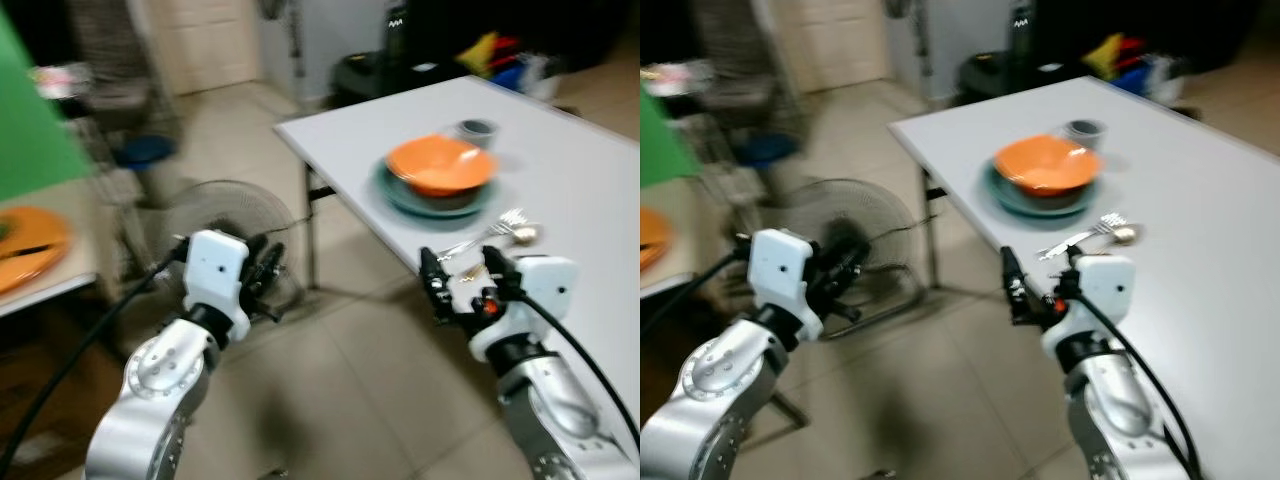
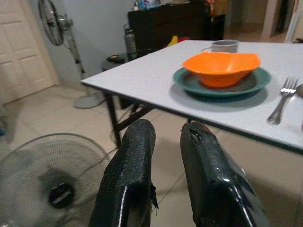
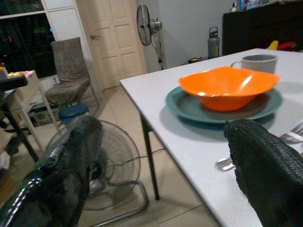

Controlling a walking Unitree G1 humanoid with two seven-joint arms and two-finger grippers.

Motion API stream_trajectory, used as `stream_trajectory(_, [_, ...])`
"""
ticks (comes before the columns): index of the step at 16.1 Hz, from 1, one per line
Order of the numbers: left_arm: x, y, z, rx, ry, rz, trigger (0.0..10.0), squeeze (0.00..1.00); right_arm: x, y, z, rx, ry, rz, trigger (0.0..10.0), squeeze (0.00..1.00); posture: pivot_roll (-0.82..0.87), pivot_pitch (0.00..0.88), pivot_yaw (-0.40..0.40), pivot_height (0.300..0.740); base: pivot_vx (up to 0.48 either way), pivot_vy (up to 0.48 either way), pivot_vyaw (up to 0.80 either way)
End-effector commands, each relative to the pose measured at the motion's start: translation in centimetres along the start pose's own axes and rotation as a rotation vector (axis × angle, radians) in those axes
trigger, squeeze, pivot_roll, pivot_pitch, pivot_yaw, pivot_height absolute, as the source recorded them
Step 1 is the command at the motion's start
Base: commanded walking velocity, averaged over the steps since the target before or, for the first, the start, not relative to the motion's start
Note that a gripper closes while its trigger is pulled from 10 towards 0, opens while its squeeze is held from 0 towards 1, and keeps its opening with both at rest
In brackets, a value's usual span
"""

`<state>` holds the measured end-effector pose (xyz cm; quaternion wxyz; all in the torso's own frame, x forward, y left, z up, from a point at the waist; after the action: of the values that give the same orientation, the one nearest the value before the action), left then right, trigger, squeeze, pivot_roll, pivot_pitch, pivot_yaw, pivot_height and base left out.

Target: Setting the table

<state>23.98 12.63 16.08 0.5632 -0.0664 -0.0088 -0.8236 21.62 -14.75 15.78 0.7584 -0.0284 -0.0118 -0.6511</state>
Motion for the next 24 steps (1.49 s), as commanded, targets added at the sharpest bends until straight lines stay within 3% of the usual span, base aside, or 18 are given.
stream_trajectory(1, [-0.6, -0.1, 0.2, 0.006, 0.013, 0.024, 10.0, 0.00, -0.4, 0.2, -0.2, -0.012, 0.023, 0.016, 10.0, 1.00, 0.10, 0.000, 0.053, 0.740, 0.000, 0.311, 0.00])
stream_trajectory(14, [-0.9, 0.1, 0.3, -0.006, -0.016, 0.040, 10.0, 0.00, -0.6, 0.4, -0.2, -0.020, 0.043, 0.028, 10.0, 1.00, 0.11, 0.000, 0.047, 0.740, 0.000, 0.305, 0.00])
stream_trajectory(15, [-0.9, 0.0, 0.3, -0.010, -0.046, 0.038, 10.0, 1.00, -0.6, 0.4, -0.3, -0.021, 0.044, 0.032, 10.0, 1.00, 0.11, 0.000, 0.047, 0.740, 0.000, 0.270, 0.00])
stream_trajectory(20, [-1.1, -0.1, 0.5, -0.004, -0.069, 0.041, 10.0, 1.00, -0.9, 0.6, -0.3, -0.022, 0.040, 0.057, 10.0, 1.00, 0.12, 0.000, 0.040, 0.740, 0.000, 0.266, 0.00])
stream_trajectory(24, [-1.3, -0.3, 0.8, 0.010, -0.066, 0.059, 10.0, 1.00, -1.7, 0.7, -0.3, -0.025, 0.028, 0.141, 10.0, 1.00, 0.12, 0.000, 0.032, 0.740, 0.000, 0.000, 0.71])
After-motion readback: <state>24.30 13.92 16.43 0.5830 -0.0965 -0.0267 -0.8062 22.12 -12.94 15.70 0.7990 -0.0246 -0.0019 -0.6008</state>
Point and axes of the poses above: a point about 5 cm out from each wrist's last joint towards the gripper, its own y axis pointing out of the wrist towards the gripper, its own z axis along the axis of the wrist's last joint, x = y × z, the point moved 1 cm from there along y, pointing out of the wrist towards the gripper, and after that the axes turned 11 degrees about -y, right-handed, at the moved point
